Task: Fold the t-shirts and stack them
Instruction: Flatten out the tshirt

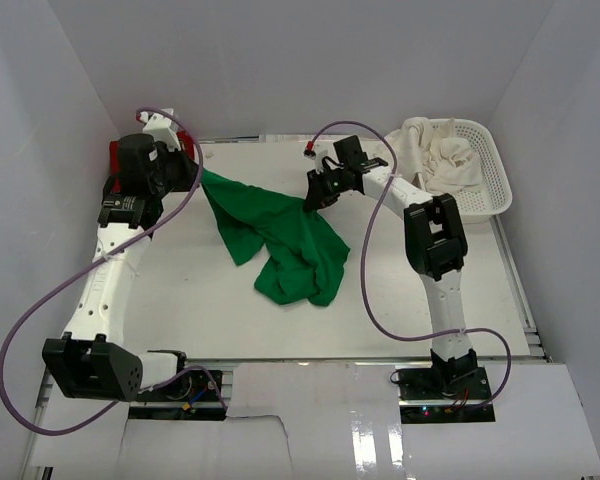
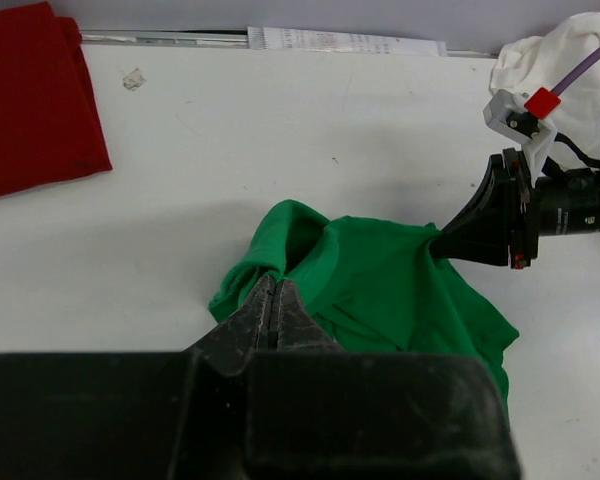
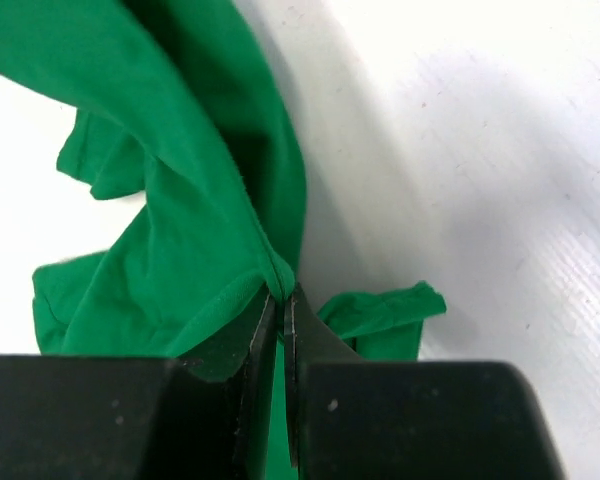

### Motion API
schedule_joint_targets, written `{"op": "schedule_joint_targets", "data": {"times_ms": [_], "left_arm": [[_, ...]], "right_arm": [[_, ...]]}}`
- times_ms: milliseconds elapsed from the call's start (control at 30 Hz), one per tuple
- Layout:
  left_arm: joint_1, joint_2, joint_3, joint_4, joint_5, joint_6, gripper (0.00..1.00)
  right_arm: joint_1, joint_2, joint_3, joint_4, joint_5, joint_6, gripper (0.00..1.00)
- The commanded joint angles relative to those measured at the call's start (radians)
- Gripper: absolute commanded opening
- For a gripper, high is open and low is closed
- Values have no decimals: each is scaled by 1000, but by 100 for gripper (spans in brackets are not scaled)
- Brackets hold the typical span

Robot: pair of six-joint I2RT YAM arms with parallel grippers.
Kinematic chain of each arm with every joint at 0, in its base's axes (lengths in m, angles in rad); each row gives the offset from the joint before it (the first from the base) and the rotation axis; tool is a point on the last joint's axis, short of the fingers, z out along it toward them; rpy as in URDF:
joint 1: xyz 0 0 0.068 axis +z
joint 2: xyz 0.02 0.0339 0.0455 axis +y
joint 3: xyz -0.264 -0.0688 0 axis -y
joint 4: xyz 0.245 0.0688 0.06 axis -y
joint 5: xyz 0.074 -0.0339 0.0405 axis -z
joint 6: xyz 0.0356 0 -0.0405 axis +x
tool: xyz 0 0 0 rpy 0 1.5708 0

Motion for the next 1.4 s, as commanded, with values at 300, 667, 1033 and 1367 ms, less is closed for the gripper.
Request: {"op": "schedule_joint_targets", "data": {"times_ms": [300, 667, 1033, 1367], "left_arm": [[-1, 1, 186, -53, 114, -29, 0], [-2, -1, 179, -30, 159, -28, 0], [-4, -37, 136, -80, 108, -3, 0], [-2, -26, 122, -90, 111, 9, 0]], "right_arm": [[-64, -139, 4, 31, 11, 83, 8], [-96, -161, 354, -156, 109, 101, 8], [179, -293, -103, -67, 175, 139, 8], [228, -262, -294, 56, 82, 211, 13]]}}
